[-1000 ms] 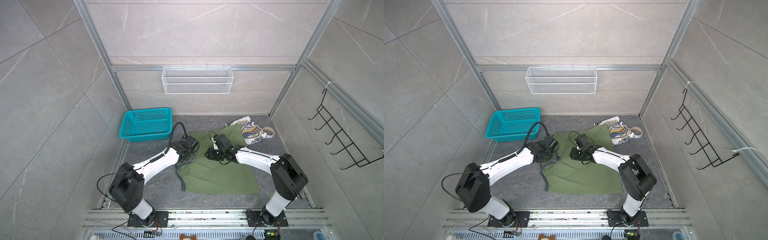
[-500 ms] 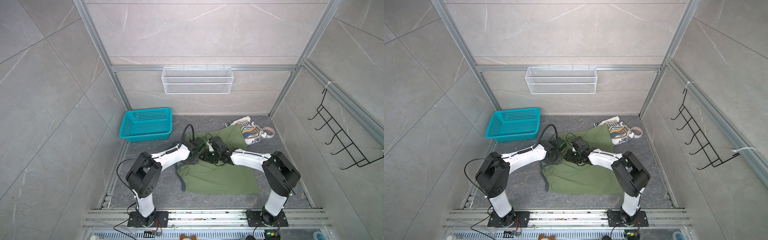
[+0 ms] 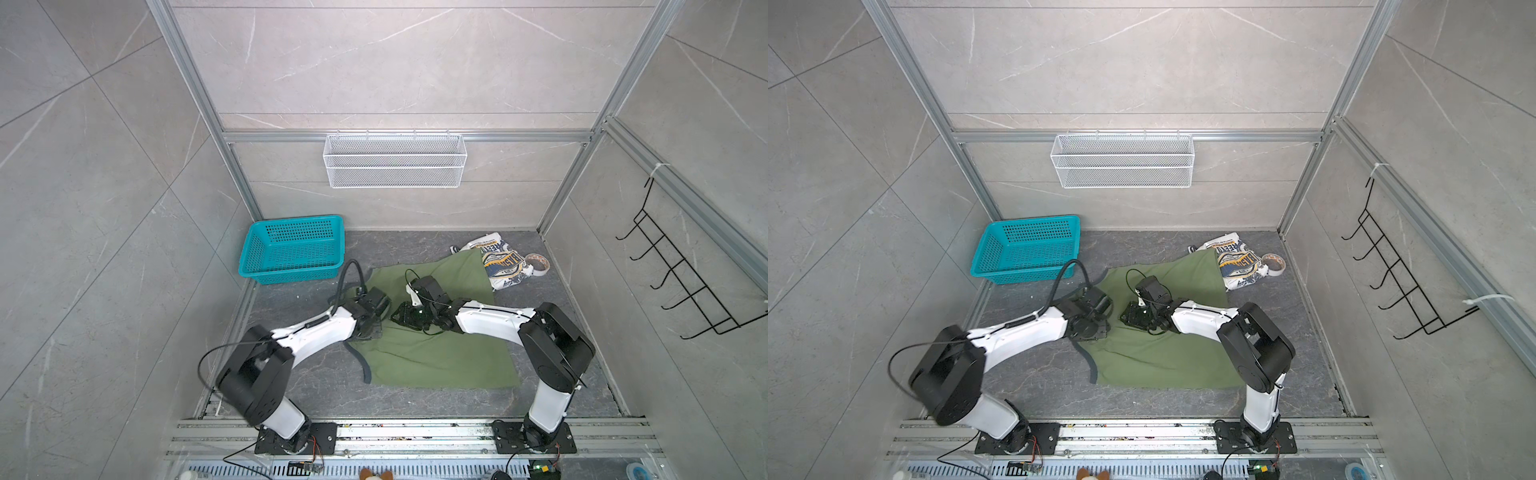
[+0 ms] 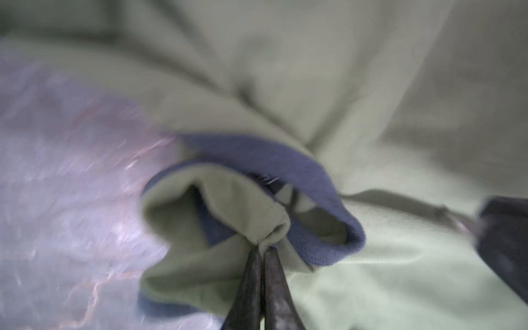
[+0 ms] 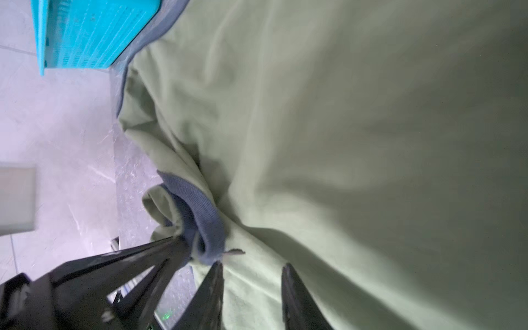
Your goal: Fold and stack the tank tops
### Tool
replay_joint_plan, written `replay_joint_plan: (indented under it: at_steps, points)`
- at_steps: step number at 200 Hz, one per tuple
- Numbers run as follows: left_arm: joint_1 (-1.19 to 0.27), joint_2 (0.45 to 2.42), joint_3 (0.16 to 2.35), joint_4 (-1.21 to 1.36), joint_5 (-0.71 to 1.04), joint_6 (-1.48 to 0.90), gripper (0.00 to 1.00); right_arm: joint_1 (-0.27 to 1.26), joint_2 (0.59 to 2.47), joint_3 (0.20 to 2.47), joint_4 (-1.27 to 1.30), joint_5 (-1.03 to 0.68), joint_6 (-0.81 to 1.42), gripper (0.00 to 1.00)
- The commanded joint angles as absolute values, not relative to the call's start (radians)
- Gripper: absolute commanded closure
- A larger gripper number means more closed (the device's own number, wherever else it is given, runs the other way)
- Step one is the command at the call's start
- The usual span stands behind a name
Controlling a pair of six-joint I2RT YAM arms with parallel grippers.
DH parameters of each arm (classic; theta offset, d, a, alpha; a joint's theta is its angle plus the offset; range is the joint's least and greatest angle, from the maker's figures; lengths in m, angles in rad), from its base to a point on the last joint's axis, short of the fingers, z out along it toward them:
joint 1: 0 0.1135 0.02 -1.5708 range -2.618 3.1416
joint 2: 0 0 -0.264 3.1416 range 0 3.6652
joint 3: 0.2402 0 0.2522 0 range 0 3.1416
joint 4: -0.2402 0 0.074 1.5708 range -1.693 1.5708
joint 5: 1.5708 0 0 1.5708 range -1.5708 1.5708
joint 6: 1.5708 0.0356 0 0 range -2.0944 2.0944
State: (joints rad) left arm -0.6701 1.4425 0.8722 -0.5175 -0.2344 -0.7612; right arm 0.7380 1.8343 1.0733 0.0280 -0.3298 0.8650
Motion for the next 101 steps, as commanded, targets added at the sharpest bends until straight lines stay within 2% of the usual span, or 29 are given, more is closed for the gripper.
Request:
replay_joint_plan:
  at_steps: [1, 42, 54, 62, 101]
  points:
    - [-0.631, 1.269, 0.749, -0.322, -0.137, -0.902, 1.00, 0.772, 1.871, 1.081, 0.146, -0.393, 0.915, 0.62]
    - [-0.590, 1.143, 0.651, -0.249, -0.086, -0.964, 1.00, 0.817, 1.879, 1.072, 0.324, -0.456, 0.966, 0.54]
    - [-0.571, 1.121, 0.626, -0.229, -0.063, -0.970, 1.00, 0.825, 1.866, 1.062, 0.347, -0.453, 0.968, 0.46]
    - [-0.559, 1.111, 0.615, -0.216, -0.044, -0.973, 1.00, 0.829, 1.868, 1.072, 0.325, -0.449, 0.964, 0.44]
    - [-0.535, 1.082, 0.591, -0.201, -0.009, -0.977, 1.00, 0.843, 1.940, 1.135, 0.212, -0.418, 0.953, 0.47]
